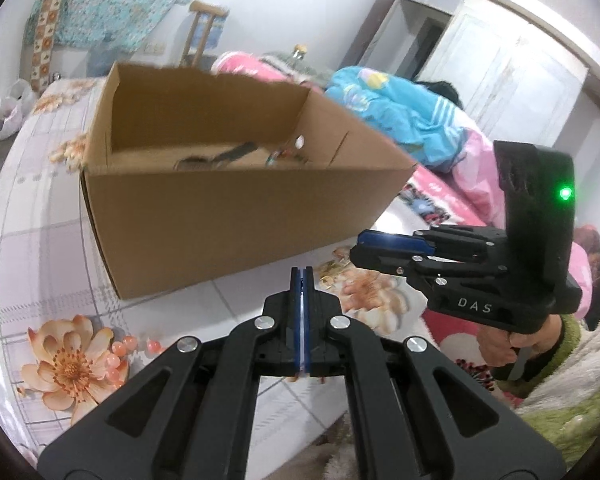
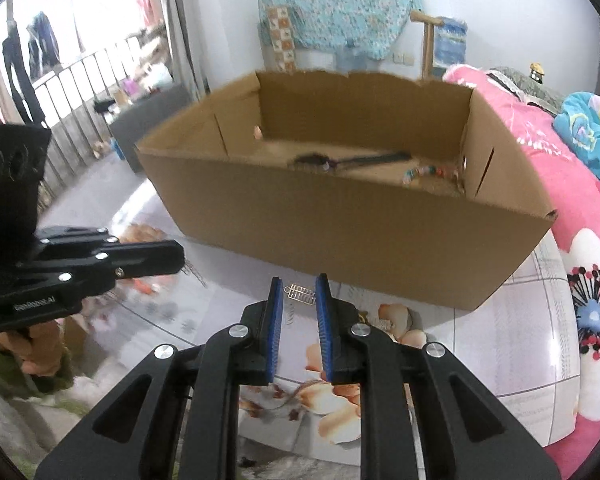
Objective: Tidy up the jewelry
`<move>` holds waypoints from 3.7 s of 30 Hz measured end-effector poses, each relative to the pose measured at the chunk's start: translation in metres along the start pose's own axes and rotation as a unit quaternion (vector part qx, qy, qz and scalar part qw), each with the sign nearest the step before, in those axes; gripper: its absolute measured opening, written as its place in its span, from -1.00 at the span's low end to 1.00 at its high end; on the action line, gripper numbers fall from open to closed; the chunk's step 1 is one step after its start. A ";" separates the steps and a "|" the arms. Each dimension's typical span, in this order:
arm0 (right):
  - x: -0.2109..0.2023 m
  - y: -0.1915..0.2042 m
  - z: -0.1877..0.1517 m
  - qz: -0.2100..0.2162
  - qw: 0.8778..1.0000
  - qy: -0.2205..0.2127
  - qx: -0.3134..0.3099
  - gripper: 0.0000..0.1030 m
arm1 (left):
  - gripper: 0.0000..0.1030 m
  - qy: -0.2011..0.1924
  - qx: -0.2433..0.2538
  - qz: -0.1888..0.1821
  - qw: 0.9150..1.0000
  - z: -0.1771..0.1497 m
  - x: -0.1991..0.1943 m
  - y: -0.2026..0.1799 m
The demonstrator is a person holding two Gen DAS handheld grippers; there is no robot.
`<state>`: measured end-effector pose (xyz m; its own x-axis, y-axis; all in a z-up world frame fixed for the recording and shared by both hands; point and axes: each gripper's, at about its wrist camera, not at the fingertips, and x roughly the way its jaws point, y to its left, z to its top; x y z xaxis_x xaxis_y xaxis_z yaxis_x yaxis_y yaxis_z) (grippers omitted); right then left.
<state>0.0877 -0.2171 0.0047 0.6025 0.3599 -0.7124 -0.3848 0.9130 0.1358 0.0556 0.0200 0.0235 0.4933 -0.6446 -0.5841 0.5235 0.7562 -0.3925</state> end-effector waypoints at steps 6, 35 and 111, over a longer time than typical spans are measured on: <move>-0.040 -0.008 0.025 0.079 0.995 -0.060 0.026 -0.67 | -1.00 -0.058 0.040 -0.026 0.997 0.023 -0.039 -0.025; 0.045 -0.077 0.129 0.081 0.996 0.042 0.022 -0.65 | -0.65 0.094 -0.027 0.060 0.993 0.126 0.086 0.037; 0.036 -0.044 -0.031 0.006 0.997 0.055 0.047 -0.65 | -0.97 0.104 0.125 0.115 0.980 -0.014 0.101 -0.037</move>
<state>0.1047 -0.2501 -0.0483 0.5158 0.3515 -0.7812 -0.3200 0.9250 0.2050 0.0760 -0.0720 -0.0310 0.4786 -0.4043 -0.7794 0.5817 0.8109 -0.0634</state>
